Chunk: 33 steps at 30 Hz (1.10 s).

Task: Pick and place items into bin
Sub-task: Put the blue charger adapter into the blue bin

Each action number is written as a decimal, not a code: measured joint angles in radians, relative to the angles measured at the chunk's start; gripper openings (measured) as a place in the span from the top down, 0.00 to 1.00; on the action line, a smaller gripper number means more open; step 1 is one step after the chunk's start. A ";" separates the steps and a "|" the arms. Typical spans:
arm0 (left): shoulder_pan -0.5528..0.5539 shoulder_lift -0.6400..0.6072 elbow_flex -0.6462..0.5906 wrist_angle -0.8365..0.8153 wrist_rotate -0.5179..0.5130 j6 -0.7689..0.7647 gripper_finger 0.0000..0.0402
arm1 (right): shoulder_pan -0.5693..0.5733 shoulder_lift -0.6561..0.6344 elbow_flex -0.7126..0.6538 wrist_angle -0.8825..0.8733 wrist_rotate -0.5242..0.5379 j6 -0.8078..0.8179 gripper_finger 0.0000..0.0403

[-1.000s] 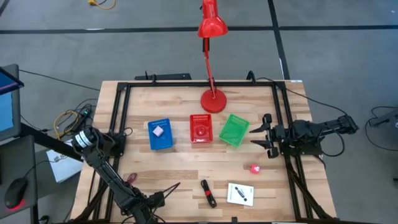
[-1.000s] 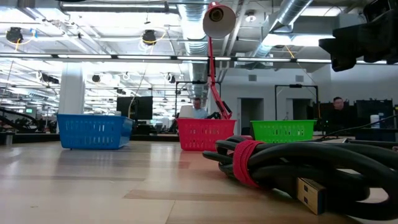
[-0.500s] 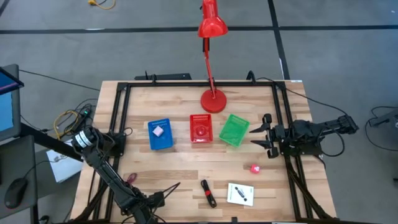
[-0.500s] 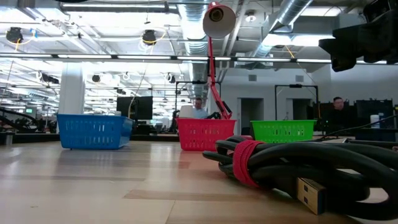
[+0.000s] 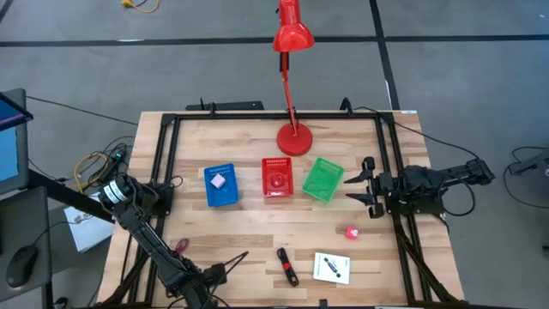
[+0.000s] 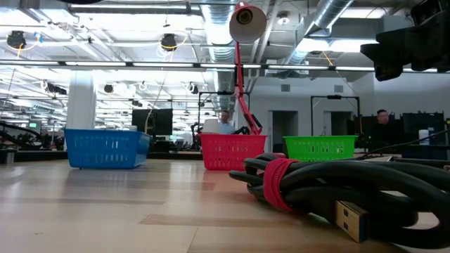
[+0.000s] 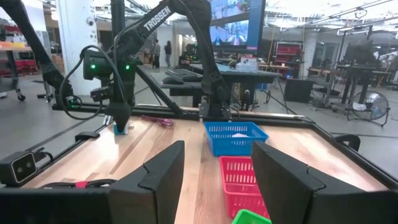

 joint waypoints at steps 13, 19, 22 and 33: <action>0.007 0.000 0.000 0.004 -0.006 -0.010 0.49 | 0.000 0.000 0.000 0.000 0.000 0.000 0.55; 0.006 0.000 0.000 0.003 -0.010 0.025 0.49 | 0.000 0.000 0.000 0.000 0.000 0.000 0.55; 0.006 0.000 0.000 0.004 -0.021 0.026 0.49 | 0.000 0.000 0.000 0.000 0.000 0.000 0.55; 0.008 0.000 0.000 -0.016 -0.043 0.009 0.49 | 0.000 0.000 0.000 0.000 0.000 0.000 0.55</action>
